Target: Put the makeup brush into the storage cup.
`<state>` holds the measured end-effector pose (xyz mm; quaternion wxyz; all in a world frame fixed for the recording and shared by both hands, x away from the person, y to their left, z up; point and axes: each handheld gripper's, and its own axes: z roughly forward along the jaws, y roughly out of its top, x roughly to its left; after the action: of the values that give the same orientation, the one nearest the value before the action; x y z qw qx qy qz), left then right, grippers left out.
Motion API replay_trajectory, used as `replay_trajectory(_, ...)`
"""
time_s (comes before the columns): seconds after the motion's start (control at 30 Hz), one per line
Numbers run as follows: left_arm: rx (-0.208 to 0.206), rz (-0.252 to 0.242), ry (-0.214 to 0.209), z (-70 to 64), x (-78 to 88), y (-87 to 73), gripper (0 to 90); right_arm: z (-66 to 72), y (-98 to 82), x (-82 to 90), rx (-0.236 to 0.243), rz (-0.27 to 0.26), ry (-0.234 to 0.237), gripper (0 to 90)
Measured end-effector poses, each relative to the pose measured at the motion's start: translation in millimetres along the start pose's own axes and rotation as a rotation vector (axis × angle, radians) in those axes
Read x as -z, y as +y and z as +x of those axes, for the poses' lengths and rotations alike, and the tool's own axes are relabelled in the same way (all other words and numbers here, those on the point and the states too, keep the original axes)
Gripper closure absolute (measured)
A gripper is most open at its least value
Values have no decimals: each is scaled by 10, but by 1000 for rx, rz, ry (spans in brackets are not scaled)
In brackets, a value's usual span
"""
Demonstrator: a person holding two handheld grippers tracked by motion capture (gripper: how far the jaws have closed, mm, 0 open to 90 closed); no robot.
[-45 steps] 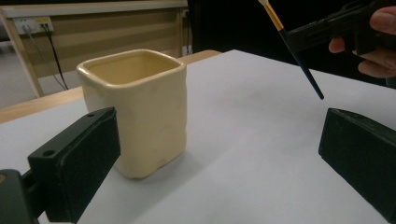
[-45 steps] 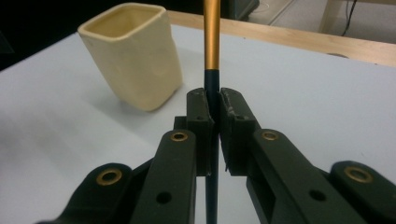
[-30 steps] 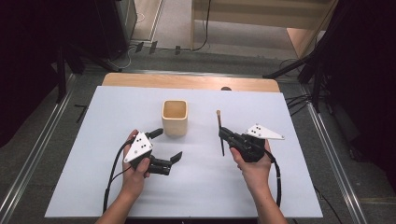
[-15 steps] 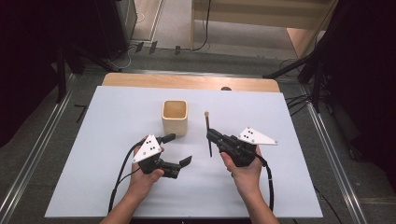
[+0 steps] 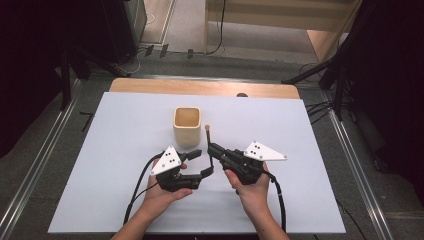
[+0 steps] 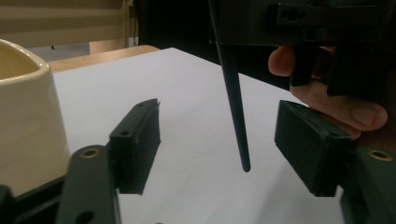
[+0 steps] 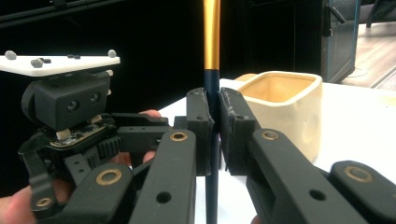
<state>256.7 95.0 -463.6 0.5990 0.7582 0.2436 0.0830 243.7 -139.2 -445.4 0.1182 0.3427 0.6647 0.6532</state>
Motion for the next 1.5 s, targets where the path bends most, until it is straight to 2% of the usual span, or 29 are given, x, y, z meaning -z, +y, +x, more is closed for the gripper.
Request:
replay_trajectory(0.07,3,1,-3,-8,-2,0,416,26,-12,-16,-6,-9,15,842)
replay_trajectory(0.2,12,12,-6,-20,-22,-9,502,80,-23,-42,15,-16,26,842)
replay_trajectory(0.33,26,25,0,-21,-37,-20,580,112,-56,-68,21,-15,18,842)
replay_trajectory(0.4,51,23,-13,0,-31,-16,614,137,-74,-83,23,-17,16,842)
replay_trajectory(0.53,71,15,-45,36,-11,-19,696,163,-103,-107,31,-19,9,842)
replay_trajectory(0.73,82,25,-38,54,-3,-20,831,175,-134,-124,30,-17,-4,841)
replay_trajectory(0.87,89,37,-32,69,-3,-22,847,179,-145,-129,33,-14,-14,837)
replay_trajectory(0.9,84,45,-25,65,-6,-24,849,176,-143,-129,17,-8,-7,810)
replay_trajectory(1.0,78,56,-18,67,-16,-32,849,180,-98,-109,3,-23,-15,647)
replay_trajectory(1.07,66,64,-16,56,-25,-40,850,177,-45,-90,-19,-10,-17,602)
replay_trajectory(1.2,26,84,-16,9,-50,-54,850,166,26,-79,-48,32,-18,631)
replay_trajectory(1.33,-21,106,-28,-50,-79,-63,851,143,50,-73,-86,43,-17,695)
replay_trajectory(1.43,-35,121,-30,-76,-100,-76,851,141,52,-74,-87,57,-12,809)
replay_trajectory(1.5,-33,123,-32,-74,-102,-78,850,153,51,-75,-65,64,-22,837)
